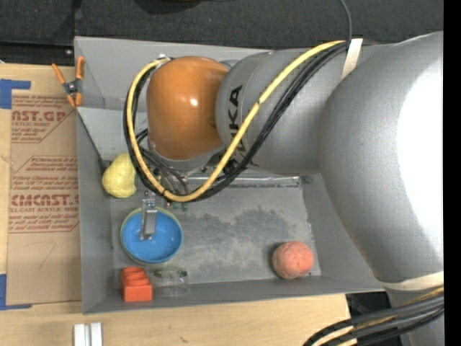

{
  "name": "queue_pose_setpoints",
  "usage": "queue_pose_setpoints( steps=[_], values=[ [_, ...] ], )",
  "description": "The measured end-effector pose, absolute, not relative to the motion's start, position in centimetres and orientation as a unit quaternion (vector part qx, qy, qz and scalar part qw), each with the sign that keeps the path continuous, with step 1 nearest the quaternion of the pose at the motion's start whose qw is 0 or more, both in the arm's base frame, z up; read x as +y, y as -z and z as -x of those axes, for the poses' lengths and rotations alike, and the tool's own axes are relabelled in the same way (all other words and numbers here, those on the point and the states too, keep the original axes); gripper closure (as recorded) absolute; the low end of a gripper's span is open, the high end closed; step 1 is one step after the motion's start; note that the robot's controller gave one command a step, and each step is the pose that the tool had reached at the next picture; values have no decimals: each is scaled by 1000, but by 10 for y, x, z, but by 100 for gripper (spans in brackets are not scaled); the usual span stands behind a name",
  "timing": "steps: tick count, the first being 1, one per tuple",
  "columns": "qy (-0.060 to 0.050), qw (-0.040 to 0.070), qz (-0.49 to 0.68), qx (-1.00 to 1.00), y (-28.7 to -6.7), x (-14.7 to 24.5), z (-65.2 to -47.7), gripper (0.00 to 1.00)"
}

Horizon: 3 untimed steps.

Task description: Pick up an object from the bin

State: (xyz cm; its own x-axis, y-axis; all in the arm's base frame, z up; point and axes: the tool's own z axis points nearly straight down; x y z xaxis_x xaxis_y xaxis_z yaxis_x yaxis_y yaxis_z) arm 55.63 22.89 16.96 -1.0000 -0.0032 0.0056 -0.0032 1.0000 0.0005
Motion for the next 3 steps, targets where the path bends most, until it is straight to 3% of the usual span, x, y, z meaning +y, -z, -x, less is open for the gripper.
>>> queue_pose_setpoints(
  steps=[1, 2, 3],
  values=[
    [1, 0, 0, -1000, -175, 227, -558, 0],
    [2, 1, -40, -999, -71, 210, -547, 0],
    [2, -2, -22, -1000, -71, 216, -544, 0]
  ],
)
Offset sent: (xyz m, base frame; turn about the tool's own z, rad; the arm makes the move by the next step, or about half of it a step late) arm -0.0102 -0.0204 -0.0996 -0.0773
